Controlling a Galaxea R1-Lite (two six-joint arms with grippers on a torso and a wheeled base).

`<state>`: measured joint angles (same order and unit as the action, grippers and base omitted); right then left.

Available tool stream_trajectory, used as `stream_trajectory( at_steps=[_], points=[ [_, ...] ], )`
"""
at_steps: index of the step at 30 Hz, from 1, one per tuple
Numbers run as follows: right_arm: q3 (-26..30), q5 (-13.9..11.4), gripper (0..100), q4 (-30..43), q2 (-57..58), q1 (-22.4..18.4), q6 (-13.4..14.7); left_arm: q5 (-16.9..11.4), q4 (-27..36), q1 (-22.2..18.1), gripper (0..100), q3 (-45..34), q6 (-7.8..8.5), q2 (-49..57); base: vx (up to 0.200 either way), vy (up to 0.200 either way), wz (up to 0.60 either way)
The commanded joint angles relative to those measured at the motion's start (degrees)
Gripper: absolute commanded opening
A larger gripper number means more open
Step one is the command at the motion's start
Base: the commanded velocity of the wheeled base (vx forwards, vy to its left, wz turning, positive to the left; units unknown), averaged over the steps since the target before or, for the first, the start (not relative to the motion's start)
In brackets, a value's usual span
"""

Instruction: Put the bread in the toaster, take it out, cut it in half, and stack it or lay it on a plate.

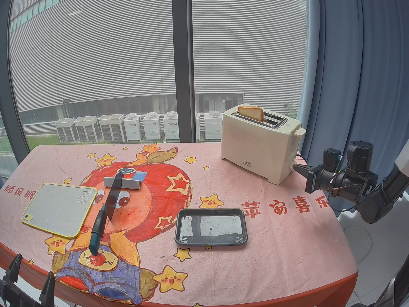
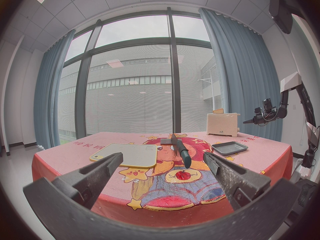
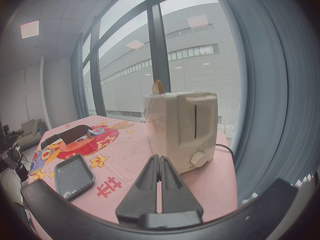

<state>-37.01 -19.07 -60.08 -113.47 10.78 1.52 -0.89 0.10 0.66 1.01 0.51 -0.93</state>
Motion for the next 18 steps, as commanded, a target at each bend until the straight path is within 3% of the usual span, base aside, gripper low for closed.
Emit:
stream_trajectory(
  at_steps=[1, 18],
  points=[
    [0.71, -0.01, 0, 0.13, 4.84, 0.03, -0.03, 0.01, -0.01, 0.04, 100, -0.92, 0.02, 0.93, 0.000, 0.000, 0.00],
    [-4.03, -0.01, 0, -0.66, 7.83, -2.51, 0.23, 0.01, -0.01, 0.04, 100, -0.92, 0.02, 0.93, 0.000, 0.000, 0.00]
  ],
)
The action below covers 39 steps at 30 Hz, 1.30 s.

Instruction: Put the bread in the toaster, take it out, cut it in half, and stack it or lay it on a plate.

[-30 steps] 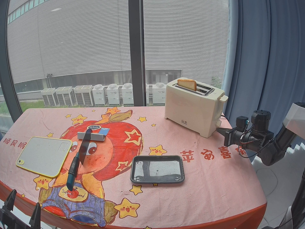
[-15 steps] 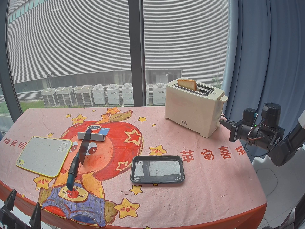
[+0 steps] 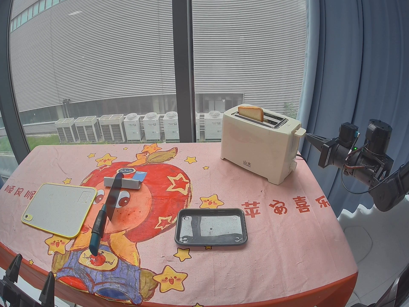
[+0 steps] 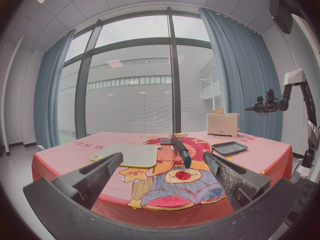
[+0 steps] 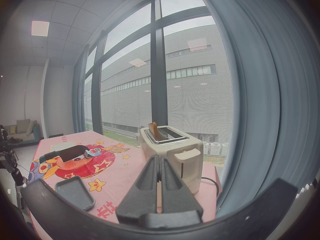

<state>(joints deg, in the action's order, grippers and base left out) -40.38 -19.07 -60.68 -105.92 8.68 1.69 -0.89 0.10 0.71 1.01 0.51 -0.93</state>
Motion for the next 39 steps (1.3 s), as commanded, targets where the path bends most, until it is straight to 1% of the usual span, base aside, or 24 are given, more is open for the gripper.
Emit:
stream_trajectory(
  at_steps=[1, 7, 11, 14, 20, 22, 24, 26, 27, 30, 39],
  points=[
    [-1.20, -0.01, 0, -0.05, 0.10, -1.03, 0.15, 0.01, -0.01, 0.00, 100, -0.92, 0.02, 0.93, 0.000, 0.000, 0.00],
    [-2.87, 0.08, 0, -0.14, -0.16, -1.03, 0.59, 0.01, -0.01, 0.00, 100, -0.92, 0.02, 0.93, 0.000, 0.000, 0.00],
    [-3.13, 0.70, 0, -0.14, -0.78, -0.95, 0.68, 0.01, -0.01, 0.00, 100, -0.92, 0.02, 0.93, 0.000, 0.000, 0.00],
    [-3.57, 0.70, 0, -0.22, -2.09, -0.95, 0.68, 0.01, -0.01, 0.00, 100, -0.92, 0.02, 0.93, 0.000, 0.000, 0.00],
    [-5.94, 0.70, 0, -0.40, -4.64, -1.12, 1.29, 0.01, -0.01, 0.00, 100, -0.92, 0.02, 0.93, 0.000, 0.000, 0.00],
    [-6.03, 0.52, 0, -1.45, -5.43, -1.12, 1.47, 0.01, -0.01, 0.00, 100, -0.92, 0.02, 0.93, 0.000, 0.000, 0.00],
    [-6.29, 0.87, 0, -6.99, -8.95, -1.12, 1.38, 0.01, -0.01, 0.00, 100, -0.92, 0.02, 0.93, 0.000, 0.000, 0.00],
    [-6.56, 0.96, 0, -9.89, -10.36, -1.12, 1.38, 0.01, -0.01, 0.00, 100, -0.92, 0.02, 0.93, 0.000, 0.000, 0.00],
    [-7.17, 1.49, 0, -11.65, -11.76, -1.12, 1.38, 0.01, -0.01, 0.00, 100, -0.92, 0.02, 0.93, 0.000, 0.000, 0.00],
    [-8.05, 2.54, 0, -11.82, -12.55, -1.03, 1.38, 0.01, -0.01, 0.00, 100, -0.92, 0.02, 0.93, 0.000, 0.000, 0.00],
    [-8.23, 2.54, 0, -11.65, -12.64, -1.65, 1.38, 0.01, -0.01, 0.00, 100, -0.92, -0.07, 0.93, 0.000, 0.000, 0.00]
  ],
)
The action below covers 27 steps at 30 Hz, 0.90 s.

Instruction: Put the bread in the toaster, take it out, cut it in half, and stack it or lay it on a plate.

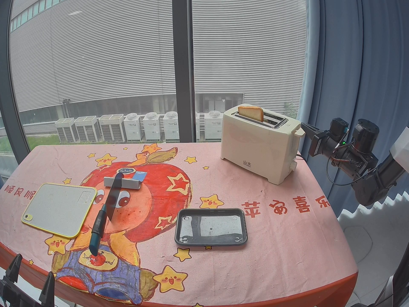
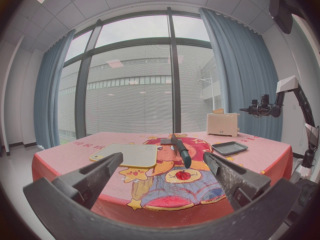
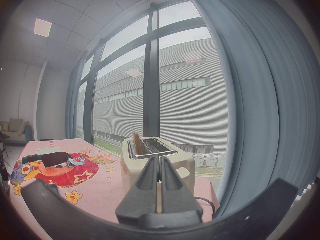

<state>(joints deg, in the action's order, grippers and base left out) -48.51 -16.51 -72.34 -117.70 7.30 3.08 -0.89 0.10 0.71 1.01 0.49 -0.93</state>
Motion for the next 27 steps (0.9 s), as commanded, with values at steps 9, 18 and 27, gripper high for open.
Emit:
stream_trajectory(
  at_steps=[9, 18, 27],
  points=[
    [-1.06, -0.02, 0, -0.08, -2.18, -0.80, 0.08, 0.01, -0.01, 0.00, 100, -0.92, 0.04, 0.93, 0.000, 0.000, 0.00],
    [-0.89, -0.02, 0, 0.00, -2.53, -0.89, -0.01, 0.01, -0.01, 0.00, 100, -0.92, 0.04, 0.93, 0.000, 0.000, 0.00],
    [-0.54, -0.02, 0, 0.00, -2.62, -0.89, -0.10, 0.01, -0.01, 0.00, 100, -0.92, 0.04, 0.93, 0.000, 0.000, 0.00]
  ],
)
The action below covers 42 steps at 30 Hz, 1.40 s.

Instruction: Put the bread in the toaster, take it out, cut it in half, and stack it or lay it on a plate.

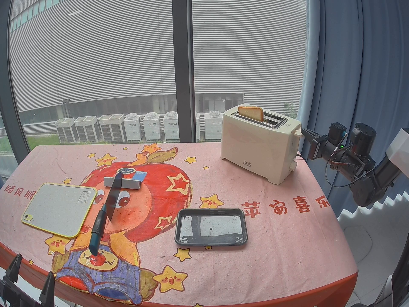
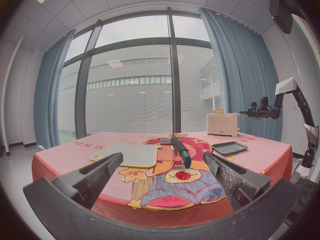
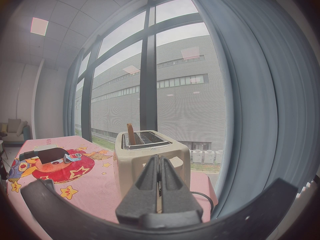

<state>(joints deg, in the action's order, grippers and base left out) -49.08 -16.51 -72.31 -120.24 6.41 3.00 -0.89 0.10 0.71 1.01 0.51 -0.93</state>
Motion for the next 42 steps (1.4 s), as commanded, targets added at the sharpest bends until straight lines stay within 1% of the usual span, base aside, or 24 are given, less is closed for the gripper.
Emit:
stream_trajectory(
  at_steps=[1, 31, 42],
  points=[
    [0.12, -0.02, 0, -0.02, -0.09, 0.00, -0.01, 0.01, -0.01, 0.00, 100, -0.92, 0.02, 0.93, 0.000, 0.000, 0.00],
    [0.92, 0.07, 0, 0.24, -2.55, -0.08, -0.45, 0.01, -0.01, 0.00, 100, -0.92, 0.02, 0.93, 0.000, 0.000, 0.00],
    [2.15, 0.07, 0, 0.33, -2.90, 0.00, -0.63, 0.01, -0.01, 0.00, 100, -0.92, 0.02, 0.93, 0.000, 0.000, 0.00]
  ],
)
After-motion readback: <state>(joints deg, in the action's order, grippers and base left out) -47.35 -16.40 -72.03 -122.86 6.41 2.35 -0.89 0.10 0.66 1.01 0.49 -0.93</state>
